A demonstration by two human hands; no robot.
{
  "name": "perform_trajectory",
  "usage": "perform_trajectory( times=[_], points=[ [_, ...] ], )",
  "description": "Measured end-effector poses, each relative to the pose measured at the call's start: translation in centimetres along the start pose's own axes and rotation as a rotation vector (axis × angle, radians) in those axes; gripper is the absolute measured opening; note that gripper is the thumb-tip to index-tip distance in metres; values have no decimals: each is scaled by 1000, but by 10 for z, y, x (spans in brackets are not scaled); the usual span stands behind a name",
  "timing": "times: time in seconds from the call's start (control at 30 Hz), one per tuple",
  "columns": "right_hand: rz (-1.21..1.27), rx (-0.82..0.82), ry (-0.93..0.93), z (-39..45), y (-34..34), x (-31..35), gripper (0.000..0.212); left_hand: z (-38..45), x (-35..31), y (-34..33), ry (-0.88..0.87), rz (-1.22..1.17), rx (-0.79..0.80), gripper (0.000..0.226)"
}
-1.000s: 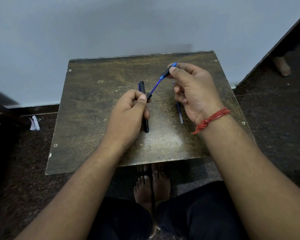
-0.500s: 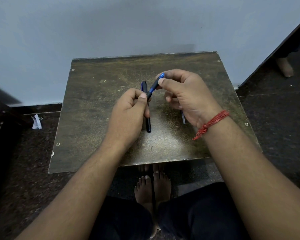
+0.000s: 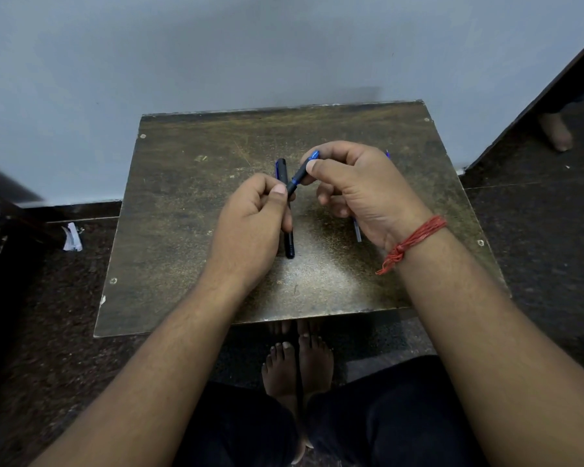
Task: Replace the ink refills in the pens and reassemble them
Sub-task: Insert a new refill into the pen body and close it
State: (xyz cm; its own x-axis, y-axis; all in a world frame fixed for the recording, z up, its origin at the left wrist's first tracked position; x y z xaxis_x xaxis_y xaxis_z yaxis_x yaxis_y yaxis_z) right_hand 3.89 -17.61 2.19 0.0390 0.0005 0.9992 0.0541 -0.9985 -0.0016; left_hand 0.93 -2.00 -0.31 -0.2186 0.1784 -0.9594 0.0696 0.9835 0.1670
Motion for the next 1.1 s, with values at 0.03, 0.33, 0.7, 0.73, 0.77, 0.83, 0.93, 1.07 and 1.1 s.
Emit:
perform_trajectory(
  times=[0.03,0.33,0.7,0.73,0.77,0.83,0.93,1.07,1.1],
  points=[
    [-4,-1,-3,0,0,0,7,0,0,0,-3,9,-3,23],
    [-90,-42,-16,0,-9,-3,23,-3,-2,-4,-23,55,6,26],
    [217,-42,-49,-2,-3,-2,5,-1,0,-2,-1,40,15,25],
    [223,-38,-44,-2,-4,-3,5,-1,0,-2,0,33,14,25],
    [225,-39,-39,-2,-6,-3,5,-1,0,-2,1,25,13,25],
    [220,-62,-31,-1,-9,-5,9,0,0,-2,3,11,12,24],
    [186,-106,-37,-1,-13,-8,21,-1,0,-4,-3,16,14,23],
    [104,-119,-44,-3,-14,-7,32,-1,-1,-5,-8,2,15,23],
    [102,-119,-44,-3,-13,-6,31,-1,-1,-5,-5,0,18,23]
  ],
)
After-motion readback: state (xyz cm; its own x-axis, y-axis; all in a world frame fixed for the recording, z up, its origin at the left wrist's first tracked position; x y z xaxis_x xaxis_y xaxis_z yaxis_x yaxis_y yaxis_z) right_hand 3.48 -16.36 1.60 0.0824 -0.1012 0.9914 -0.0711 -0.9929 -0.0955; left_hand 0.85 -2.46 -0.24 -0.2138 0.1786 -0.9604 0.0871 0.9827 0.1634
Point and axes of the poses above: each hand's wrist, its own z-axis towards the middle knuckle, its own y-axis out of the back of the hand, x = y × z, the point moved 2 cm from there along z, towards the middle knuckle, and after that the axes turned 9 degrees about y, right-handed, at the moved point
